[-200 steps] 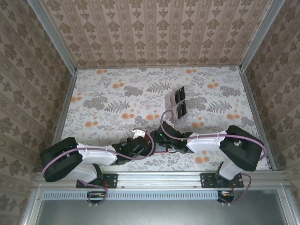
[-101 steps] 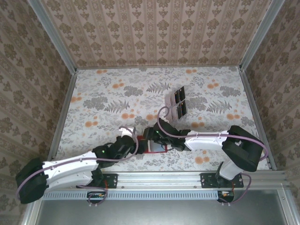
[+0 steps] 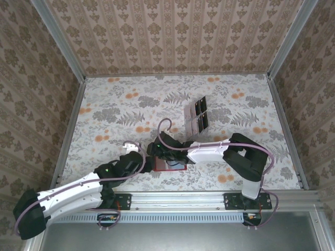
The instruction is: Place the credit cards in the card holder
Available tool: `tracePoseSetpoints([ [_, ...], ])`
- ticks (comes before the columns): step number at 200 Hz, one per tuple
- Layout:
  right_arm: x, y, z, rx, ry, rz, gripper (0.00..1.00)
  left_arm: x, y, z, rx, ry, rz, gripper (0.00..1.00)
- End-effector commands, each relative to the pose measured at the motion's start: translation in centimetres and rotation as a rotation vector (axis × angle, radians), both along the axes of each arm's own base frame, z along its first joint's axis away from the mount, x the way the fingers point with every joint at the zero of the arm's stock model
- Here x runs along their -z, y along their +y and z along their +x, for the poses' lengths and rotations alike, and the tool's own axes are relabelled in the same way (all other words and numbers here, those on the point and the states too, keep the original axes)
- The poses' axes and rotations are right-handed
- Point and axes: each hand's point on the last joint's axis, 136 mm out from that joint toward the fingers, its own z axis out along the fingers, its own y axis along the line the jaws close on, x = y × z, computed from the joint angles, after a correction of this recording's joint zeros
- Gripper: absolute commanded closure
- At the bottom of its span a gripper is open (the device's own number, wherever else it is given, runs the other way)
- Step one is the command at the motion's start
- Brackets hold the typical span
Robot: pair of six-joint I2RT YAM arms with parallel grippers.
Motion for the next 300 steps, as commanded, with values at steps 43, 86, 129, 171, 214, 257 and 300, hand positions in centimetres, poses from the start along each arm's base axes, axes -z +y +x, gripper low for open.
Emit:
tracePoseSetpoints([
  [43, -5.2, 0.8, 0.1, -0.096, -0.092, -0.039, 0.34, -2.6, 0.1, 1.5, -0.05, -0.029, -0.098, 0.0],
  [86, -11.1, -6.0, 3.5, -0.025, -0.181, -0.166, 0.39, -3.7, 0.1, 2.7, -0.037, -0.008, -0.111, 0.0],
  [129, -11.3, -12.5, 6.1, -0.023, -0.103, -0.347, 0.46, -4.1, -0.3, 4.9, -0.015, 0.024, -0.103, 0.0],
  [171, -10.6, -16.4, 7.7, -0.042, -0.102, -0.62, 0.58, -4.0, -1.0, 7.1, 0.013, 0.09, -0.07, 0.0],
  [214, -7.2, -17.4, 8.2, -0.082, -0.001, -0.782, 0.62, -4.3, -1.3, 8.4, 0.01, 0.09, -0.065, 0.0],
  [257, -4.6, -17.9, 9.4, -0.058, 0.039, -0.83, 0.66, -4.1, -1.0, 8.5, -0.005, 0.087, -0.058, 0.0],
  [300, -2.6, -19.0, 9.9, -0.03, 0.079, -0.847, 0.67, -3.8, -0.9, 8.4, -0.004, 0.093, -0.052, 0.0],
])
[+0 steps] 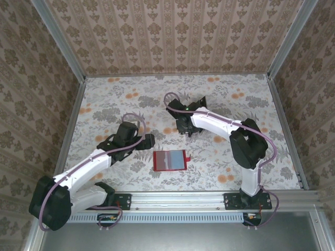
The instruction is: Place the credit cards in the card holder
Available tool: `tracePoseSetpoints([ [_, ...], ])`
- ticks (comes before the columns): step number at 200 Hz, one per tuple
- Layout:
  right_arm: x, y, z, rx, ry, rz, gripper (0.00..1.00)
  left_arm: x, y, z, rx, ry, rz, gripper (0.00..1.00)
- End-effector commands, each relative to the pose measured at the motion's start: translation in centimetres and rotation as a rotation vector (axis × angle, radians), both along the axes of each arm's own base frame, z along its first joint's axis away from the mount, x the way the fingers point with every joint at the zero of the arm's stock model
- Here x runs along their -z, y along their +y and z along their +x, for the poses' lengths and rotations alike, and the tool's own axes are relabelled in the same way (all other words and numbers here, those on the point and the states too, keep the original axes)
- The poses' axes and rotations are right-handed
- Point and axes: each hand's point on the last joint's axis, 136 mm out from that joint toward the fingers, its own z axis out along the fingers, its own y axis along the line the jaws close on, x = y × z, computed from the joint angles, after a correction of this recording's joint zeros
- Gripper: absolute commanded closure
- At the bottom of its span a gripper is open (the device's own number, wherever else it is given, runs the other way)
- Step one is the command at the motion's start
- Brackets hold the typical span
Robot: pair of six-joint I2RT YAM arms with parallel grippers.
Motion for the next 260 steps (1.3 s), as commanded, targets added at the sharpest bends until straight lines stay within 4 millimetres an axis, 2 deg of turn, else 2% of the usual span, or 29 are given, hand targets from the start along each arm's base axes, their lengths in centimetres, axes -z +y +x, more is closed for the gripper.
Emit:
tracePoseSetpoints([
  [1, 0.5, -1.3, 0.4, 0.025, 0.006, -0.043, 0.67, -0.6, -0.1, 0.5, 0.016, -0.019, 0.004, 0.0],
  [55, 2.4, -1.6, 0.7, 0.05, 0.049, 0.021, 0.69, -0.2, -0.4, 0.7, 0.023, -0.005, 0.005, 0.0],
  [130, 3.3, -0.7, 1.3, 0.038, 0.076, 0.073, 0.75, 0.1, -0.7, 0.9, 0.021, 0.006, -0.001, 0.0],
  [188, 3.5, -1.7, 1.4, 0.054, 0.081, 0.086, 0.87, 0.4, -0.7, 0.9, 0.018, 0.014, -0.001, 0.0],
  [201, 3.3, -1.8, 1.3, 0.051, 0.08, 0.089, 0.85, 0.3, -0.8, 1.0, 0.019, 0.014, -0.004, 0.0],
  [217, 2.8, -1.8, 1.4, 0.047, 0.072, 0.096, 0.74, 0.4, -0.8, 1.0, 0.019, 0.015, -0.007, 0.0],
  [260, 1.7, -2.3, 1.5, 0.046, 0.052, 0.067, 0.73, 0.4, -1.0, 1.0, 0.023, 0.013, -0.015, 0.0],
])
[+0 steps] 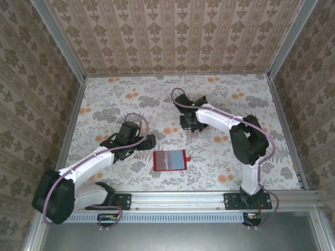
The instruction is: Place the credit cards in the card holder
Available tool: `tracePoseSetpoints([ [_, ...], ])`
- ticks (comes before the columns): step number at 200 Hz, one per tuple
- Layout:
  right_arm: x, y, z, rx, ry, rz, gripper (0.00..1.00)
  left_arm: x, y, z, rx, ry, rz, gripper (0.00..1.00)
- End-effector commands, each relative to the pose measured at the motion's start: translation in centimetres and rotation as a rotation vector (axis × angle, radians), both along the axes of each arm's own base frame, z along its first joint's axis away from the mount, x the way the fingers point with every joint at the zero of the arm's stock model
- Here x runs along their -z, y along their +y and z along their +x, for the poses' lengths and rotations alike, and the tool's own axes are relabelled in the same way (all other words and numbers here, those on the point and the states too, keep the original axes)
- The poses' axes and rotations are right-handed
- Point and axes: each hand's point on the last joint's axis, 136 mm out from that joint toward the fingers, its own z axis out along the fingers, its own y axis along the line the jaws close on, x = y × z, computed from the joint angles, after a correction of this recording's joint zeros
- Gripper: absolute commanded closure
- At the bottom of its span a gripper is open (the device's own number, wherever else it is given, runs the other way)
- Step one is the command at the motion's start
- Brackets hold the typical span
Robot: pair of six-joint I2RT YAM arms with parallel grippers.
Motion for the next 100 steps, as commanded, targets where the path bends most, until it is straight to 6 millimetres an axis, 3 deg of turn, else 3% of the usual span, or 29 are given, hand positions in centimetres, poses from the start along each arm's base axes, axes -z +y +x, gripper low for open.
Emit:
tracePoseSetpoints([
  [1, 0.2, -1.5, -0.8, 0.002, 0.031, -0.048, 0.73, -1.2, -0.6, 0.8, 0.008, -0.027, -0.029, 0.0],
  [37, -0.1, -1.4, -0.8, -0.014, 0.025, -0.064, 0.73, -1.1, -0.7, 0.8, 0.01, -0.028, -0.032, 0.0],
  [100, -2.7, 0.0, -0.5, -0.05, -0.047, -0.069, 0.73, -1.0, -0.9, 0.8, 0.015, -0.026, -0.039, 0.0],
])
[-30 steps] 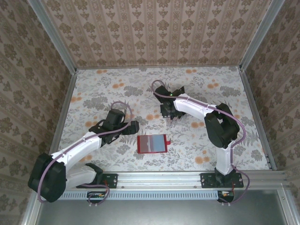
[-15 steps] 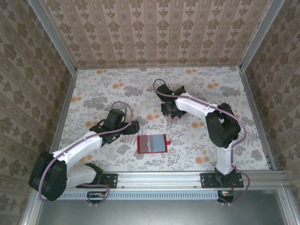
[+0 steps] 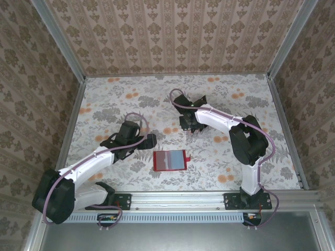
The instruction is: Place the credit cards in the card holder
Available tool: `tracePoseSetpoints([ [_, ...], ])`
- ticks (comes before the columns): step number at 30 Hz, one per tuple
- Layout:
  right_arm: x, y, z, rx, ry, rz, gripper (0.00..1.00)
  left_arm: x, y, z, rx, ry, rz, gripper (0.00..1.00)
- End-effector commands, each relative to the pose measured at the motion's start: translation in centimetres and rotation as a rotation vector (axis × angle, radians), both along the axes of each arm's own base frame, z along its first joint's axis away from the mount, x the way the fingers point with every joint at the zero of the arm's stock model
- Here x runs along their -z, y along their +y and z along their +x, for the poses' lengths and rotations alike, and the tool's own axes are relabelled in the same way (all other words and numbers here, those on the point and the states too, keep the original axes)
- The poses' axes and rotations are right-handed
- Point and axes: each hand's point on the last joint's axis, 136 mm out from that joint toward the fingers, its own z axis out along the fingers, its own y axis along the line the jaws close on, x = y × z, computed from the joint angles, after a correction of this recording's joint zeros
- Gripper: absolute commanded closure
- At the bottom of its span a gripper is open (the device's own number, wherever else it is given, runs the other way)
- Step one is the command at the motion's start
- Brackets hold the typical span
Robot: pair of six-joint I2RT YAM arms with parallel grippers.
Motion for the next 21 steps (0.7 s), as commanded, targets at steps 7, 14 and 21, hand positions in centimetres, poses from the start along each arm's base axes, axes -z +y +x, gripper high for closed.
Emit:
tracePoseSetpoints([
  [7, -3.0, -1.0, 0.0, -0.008, -0.05, -0.096, 0.73, -0.7, -0.5, 0.6, 0.007, -0.011, -0.021, 0.0],
  [14, -2.2, -1.2, 0.0, -0.008, -0.027, -0.127, 0.71, -0.5, -0.5, 0.5, 0.009, -0.011, -0.023, 0.0],
  [21, -0.2, -0.9, -0.1, -0.014, 0.022, -0.145, 0.7, -0.4, -0.4, 0.3, 0.009, -0.011, -0.025, 0.0],
])
